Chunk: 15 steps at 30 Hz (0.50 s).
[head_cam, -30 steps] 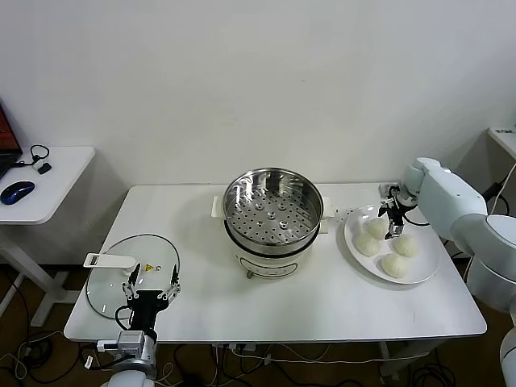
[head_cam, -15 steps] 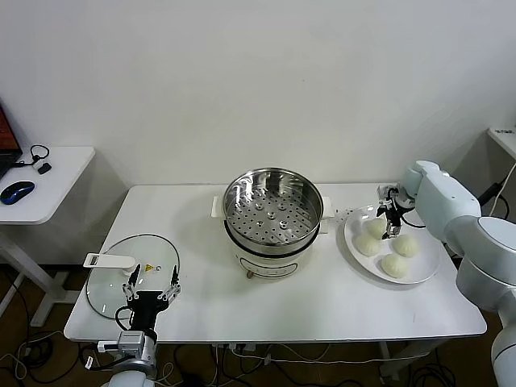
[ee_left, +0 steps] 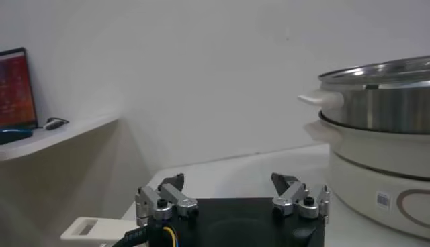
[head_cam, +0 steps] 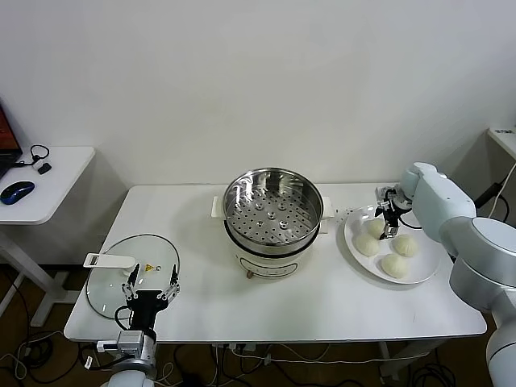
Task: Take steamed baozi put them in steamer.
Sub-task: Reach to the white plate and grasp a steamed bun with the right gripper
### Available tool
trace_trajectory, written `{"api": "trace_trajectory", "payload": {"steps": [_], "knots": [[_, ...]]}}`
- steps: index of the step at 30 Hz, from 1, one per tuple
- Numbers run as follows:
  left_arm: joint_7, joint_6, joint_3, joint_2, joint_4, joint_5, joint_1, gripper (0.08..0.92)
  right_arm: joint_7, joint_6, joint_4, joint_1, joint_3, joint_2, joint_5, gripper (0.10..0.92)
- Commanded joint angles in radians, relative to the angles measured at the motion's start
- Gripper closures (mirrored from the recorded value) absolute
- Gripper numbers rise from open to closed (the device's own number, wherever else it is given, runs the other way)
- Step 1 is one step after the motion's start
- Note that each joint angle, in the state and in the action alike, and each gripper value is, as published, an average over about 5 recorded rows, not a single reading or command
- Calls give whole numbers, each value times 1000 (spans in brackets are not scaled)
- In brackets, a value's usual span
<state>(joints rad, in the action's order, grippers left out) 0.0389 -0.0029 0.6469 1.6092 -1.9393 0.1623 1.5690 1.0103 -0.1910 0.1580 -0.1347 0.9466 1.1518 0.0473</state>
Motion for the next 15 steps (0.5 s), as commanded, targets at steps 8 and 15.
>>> {"api": "trace_trajectory", "payload": {"steps": [8,15], "knots": [[1,-1,2,23,3,1,0,177,0,-1,0,-5,-2,0,2,297],[1,-1,2,24,2,2,0,177,8,-1,31,-32,18,-17,-3,306]]}}
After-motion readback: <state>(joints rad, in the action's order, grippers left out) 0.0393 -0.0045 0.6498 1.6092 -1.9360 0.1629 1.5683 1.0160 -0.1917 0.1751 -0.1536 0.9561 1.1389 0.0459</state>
